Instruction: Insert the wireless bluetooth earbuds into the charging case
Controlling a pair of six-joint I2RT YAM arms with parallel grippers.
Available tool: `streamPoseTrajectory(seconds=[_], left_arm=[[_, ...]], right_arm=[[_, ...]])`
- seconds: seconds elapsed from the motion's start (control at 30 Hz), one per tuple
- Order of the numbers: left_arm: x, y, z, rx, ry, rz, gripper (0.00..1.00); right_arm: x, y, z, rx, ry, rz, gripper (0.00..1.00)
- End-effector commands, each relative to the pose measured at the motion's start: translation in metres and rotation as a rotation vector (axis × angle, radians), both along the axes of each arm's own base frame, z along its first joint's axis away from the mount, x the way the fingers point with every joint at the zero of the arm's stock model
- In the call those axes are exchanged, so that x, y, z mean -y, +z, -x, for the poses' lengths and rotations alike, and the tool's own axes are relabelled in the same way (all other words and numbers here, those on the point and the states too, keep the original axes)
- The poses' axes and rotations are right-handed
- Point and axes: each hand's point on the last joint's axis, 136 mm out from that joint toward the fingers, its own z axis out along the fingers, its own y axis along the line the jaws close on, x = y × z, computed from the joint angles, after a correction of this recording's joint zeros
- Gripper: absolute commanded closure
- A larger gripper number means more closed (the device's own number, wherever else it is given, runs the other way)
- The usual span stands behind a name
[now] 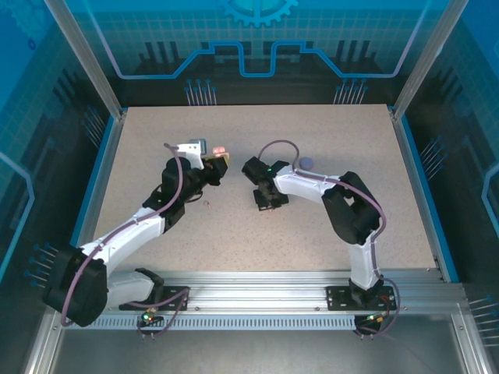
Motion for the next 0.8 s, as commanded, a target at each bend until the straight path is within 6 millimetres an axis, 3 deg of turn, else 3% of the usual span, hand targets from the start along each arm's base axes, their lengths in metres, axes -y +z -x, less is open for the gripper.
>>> streamPoseTrajectory(seconds=[0.0,0.17,0.43,0.77], left_arm=[[0.013,0.001,0.013,0.045,-0.083,-0.001,1.0],[0.027,-0.008,0.022,0.059,-0.165,-0.016,1.0],[0.052,-0.025,0.036,0.099,-0.293,-0.052,1.0],[0.067,-0.023,0.048,0.172,-0.387,-0.07,1.0]], right_arm=[[0.021,0.007,-0.001,0.026,-0.011,0.012,0.88],[0.039,0.005,0.004,0.015,-0.022,0.011,0.87],[0.051,-0.006,0.007,-0.024,-0.043,0.033,0.84],[0.056,-0.011,0.012,-0.048,-0.077,0.05,0.77]])
